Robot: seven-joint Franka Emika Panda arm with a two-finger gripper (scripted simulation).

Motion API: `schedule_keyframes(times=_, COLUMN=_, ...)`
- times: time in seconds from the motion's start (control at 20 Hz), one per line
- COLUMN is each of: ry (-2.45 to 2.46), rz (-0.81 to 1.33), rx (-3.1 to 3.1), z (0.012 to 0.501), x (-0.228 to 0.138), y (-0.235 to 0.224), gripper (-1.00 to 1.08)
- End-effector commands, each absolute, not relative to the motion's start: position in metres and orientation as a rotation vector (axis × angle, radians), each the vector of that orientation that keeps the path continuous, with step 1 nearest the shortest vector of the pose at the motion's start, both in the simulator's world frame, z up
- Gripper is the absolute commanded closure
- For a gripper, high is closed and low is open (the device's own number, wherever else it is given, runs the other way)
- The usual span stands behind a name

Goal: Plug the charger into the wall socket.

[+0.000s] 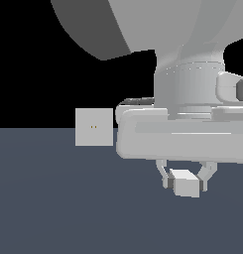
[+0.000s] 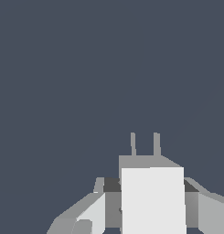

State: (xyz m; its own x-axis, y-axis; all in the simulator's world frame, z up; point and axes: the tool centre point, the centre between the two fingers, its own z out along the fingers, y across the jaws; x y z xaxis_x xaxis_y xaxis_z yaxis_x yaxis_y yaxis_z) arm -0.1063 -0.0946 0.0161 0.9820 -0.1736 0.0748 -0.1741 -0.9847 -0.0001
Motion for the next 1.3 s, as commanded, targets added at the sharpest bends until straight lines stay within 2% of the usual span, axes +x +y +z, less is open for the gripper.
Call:
schedule_keyframes(times=0.0, ry=-0.265, rz=0.118, rx=3.122, z=0.021, x=-0.102, y=-0.085, gripper=1.08)
schedule_keyframes(times=0.25, ry=-0.239, rz=0.119, rx=3.125, z=0.035, x=-0.089, y=-0.055, gripper=1.08)
schedule_keyframes(times=0.85, ry=-0.147, rz=0.119, rx=3.131, z=0.088, x=-0.045, y=0.052, gripper=1.08)
schedule_keyframes(times=1.25, ry=-0.121, rz=0.119, rx=3.134, z=0.102, x=-0.032, y=0.081, gripper=1.08)
